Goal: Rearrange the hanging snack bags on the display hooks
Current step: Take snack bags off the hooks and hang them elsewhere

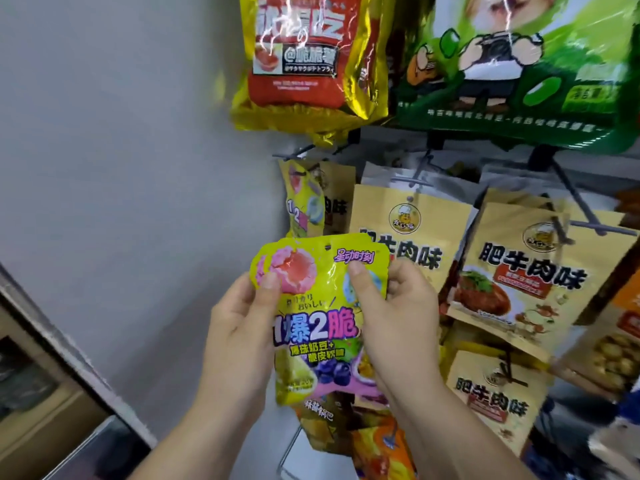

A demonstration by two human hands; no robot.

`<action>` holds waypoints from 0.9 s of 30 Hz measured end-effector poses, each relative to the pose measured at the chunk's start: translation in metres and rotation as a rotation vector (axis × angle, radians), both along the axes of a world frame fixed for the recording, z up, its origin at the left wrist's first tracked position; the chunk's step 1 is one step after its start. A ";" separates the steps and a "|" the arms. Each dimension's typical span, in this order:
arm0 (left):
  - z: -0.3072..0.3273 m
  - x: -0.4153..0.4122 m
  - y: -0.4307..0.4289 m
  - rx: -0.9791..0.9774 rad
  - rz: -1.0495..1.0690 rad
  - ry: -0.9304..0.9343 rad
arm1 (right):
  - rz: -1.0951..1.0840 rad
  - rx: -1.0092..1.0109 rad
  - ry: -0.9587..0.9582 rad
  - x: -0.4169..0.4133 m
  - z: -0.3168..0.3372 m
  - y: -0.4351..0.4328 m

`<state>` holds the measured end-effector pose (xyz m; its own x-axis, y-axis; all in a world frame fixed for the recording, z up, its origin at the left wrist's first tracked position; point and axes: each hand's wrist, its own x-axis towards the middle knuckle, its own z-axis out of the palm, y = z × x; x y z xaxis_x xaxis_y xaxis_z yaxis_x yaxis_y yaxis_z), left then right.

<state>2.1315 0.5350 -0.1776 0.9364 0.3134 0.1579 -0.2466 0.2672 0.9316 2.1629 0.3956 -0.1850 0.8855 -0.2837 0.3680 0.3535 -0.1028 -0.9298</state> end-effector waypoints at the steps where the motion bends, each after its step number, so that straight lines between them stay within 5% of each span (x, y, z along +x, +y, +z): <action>1: 0.001 0.004 0.006 0.001 0.006 -0.008 | 0.001 -0.015 0.000 0.004 0.000 0.008; 8: -0.017 0.041 0.064 0.113 0.171 0.010 | 0.003 -0.015 0.031 0.051 0.024 0.044; 14: -0.033 0.063 0.091 0.202 0.303 -0.017 | -0.137 -0.268 0.069 0.108 0.041 0.063; 27: -0.037 0.053 0.108 0.232 0.152 -0.102 | -0.455 -0.403 -0.063 0.097 0.041 0.086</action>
